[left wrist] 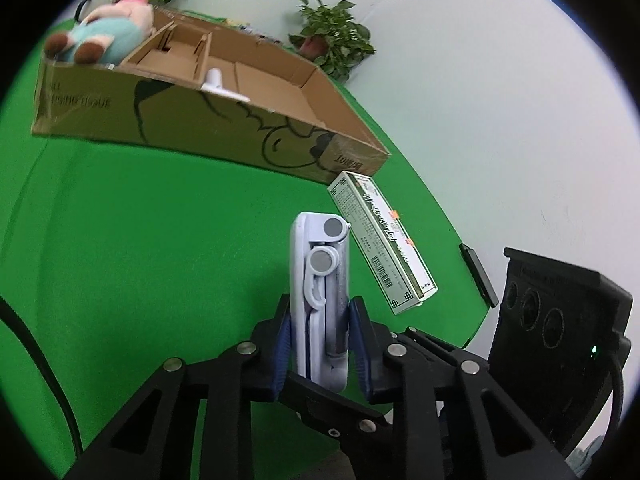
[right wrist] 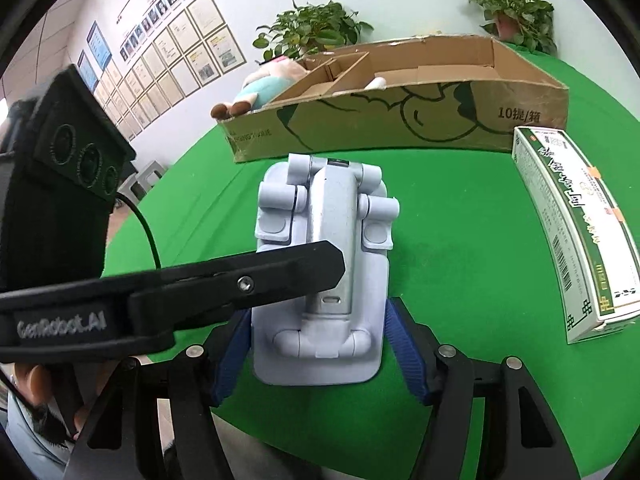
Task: Organize objects
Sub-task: 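Lift the phone stand off the table with both grippers, then carry the phone stand into the box and lower it beside the vacuum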
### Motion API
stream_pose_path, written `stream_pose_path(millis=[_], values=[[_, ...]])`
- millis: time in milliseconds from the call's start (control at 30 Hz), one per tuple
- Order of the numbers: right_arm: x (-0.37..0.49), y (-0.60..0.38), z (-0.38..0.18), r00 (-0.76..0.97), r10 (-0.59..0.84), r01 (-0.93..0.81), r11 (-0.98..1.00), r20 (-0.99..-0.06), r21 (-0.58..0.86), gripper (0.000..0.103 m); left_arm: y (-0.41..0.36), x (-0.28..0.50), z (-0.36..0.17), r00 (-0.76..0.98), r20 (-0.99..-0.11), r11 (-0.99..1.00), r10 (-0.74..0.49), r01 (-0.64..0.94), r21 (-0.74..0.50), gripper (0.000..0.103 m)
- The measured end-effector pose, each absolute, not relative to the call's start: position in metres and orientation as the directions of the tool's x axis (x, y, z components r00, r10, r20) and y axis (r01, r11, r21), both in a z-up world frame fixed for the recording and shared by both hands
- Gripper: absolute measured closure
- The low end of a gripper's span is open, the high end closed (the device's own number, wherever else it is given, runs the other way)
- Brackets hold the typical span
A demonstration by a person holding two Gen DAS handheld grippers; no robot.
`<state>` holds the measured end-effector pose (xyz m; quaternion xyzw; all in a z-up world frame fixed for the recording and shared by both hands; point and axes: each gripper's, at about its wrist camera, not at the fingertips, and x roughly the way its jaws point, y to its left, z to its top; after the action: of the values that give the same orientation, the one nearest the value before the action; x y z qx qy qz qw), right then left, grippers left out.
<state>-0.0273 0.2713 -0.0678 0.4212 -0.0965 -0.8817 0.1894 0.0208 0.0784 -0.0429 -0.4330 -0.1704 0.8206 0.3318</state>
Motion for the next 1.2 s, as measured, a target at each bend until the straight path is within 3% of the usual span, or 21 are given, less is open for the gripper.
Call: stream_pose_path(millis=[400, 1200], values=[[-0.035, 0.273, -0.033, -0.645, -0.407, 0.265, -0.913, -0.647, 0.309, 0.044, 0.085, 0.021, 0.001, -0.466, -0.563, -0.728, 0.683, -0.493, -0.476, 0.08], [-0.093, 0.276, 0.071, -0.71, -0.357, 0.258, -0.934, -0.607, 0.247, 0.045, 0.098, -0.042, 0.084, -0.536, -0.482, -0.719, 0.694, -0.556, -0.417, 0.08]])
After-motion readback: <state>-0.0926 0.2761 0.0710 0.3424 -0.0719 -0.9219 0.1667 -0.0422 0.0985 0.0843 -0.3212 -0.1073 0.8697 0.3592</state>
